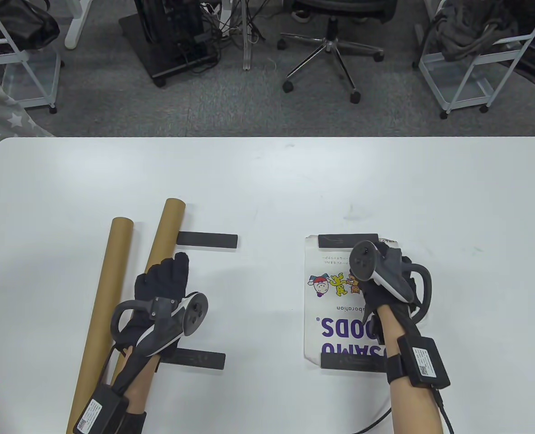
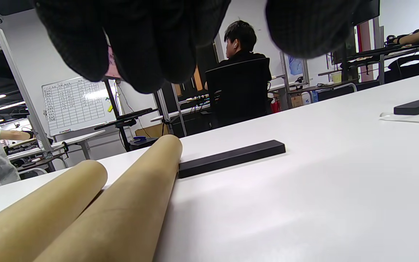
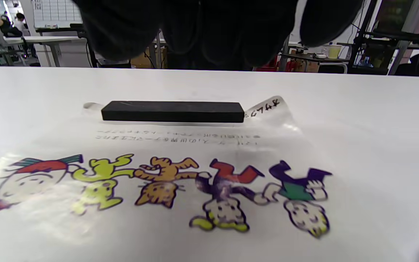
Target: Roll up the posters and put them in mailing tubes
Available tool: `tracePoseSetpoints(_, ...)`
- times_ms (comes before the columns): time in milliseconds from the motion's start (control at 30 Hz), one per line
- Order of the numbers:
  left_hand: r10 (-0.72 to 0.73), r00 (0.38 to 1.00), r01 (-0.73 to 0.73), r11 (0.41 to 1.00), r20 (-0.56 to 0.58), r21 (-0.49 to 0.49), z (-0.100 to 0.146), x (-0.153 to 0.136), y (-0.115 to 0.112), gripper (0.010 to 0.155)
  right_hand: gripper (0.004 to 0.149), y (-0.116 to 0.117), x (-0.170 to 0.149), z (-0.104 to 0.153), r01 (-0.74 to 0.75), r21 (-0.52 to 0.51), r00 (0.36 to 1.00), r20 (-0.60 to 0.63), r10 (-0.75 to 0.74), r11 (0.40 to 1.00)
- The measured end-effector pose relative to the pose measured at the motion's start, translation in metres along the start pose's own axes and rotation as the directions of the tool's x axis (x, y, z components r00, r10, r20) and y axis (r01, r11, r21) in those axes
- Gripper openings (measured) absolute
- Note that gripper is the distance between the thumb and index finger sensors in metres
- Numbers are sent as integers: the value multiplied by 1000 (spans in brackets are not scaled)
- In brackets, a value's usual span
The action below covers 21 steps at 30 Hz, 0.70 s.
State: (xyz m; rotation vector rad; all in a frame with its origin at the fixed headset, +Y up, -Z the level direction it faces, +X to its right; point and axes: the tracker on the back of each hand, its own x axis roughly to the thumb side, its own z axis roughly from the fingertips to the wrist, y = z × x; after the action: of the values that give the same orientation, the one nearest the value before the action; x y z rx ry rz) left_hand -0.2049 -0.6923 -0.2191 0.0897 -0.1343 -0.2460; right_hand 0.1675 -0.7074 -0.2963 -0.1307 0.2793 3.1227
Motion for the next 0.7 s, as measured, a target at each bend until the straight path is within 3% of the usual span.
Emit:
tracePoseSetpoints(233, -25, 1000, 25, 1000, 3, -4, -2, 1, 2, 85, 72, 9, 23, -41, -167, 58, 985, 42, 165, 984)
tracePoseSetpoints(567, -11, 1000, 11, 1000, -10, -10, 0, -6, 1, 84, 68, 29, 29, -76, -163, 141, 985, 81, 153, 977)
tracePoseSetpoints(700, -23, 1000, 23, 1000, -7, 0, 1, -5, 4, 83, 62, 32, 27, -81, -208, 69, 975, 95, 201, 976)
